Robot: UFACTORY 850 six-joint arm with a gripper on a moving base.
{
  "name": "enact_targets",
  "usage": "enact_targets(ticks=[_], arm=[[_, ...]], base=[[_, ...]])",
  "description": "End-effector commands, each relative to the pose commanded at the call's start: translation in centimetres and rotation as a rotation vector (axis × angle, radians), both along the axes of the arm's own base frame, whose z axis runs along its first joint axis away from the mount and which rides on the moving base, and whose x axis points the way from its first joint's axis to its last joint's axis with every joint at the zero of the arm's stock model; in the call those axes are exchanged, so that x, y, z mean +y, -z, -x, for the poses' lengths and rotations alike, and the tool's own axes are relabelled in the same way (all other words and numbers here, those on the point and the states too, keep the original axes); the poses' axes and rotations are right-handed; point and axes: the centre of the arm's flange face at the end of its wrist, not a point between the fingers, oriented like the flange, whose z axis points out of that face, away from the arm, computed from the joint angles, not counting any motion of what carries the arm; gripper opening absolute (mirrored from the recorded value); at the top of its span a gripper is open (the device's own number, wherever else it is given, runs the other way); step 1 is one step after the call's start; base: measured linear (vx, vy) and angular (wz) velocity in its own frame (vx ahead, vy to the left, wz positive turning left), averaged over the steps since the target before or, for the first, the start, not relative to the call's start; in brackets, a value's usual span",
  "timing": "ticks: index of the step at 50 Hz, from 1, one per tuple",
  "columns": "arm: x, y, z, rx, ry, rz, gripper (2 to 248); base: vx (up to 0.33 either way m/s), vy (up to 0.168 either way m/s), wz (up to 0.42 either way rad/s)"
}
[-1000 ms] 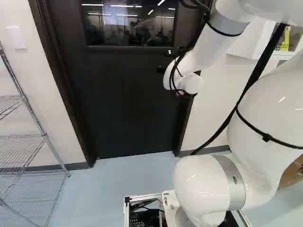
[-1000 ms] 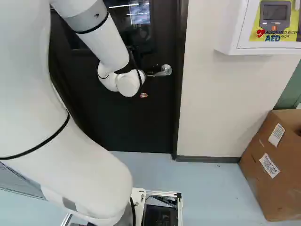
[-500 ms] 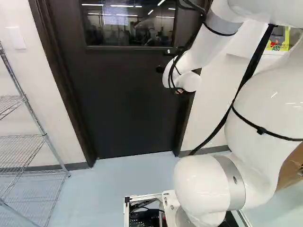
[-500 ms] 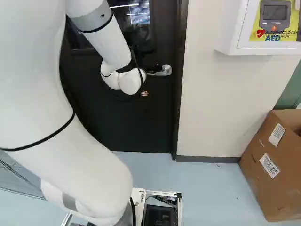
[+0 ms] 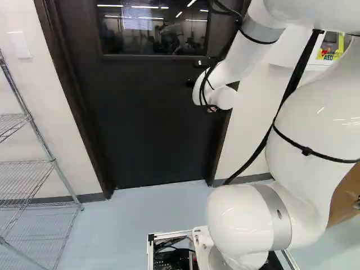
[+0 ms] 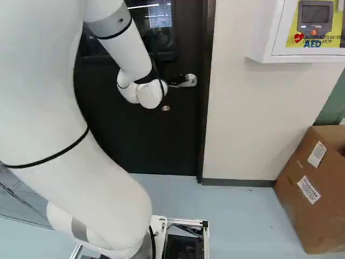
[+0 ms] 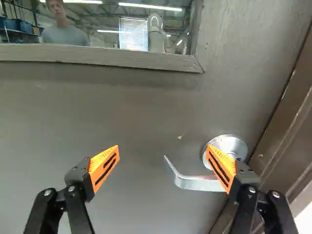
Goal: Open the door and move inside
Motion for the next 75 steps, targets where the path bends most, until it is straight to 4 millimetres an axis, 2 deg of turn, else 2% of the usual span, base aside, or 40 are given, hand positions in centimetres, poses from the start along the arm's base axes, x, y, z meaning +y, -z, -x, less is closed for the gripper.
enact_targets(ticks=[38, 75], arm=[[0.0, 4.0, -0.2, 0.085, 0.0, -0.008, 247], [-0.1, 7.9, -1.5, 0.166, -0.001, -0.016, 247]], base=[[0.0, 0.0, 0.0], [0.0, 0.0, 0.0]])
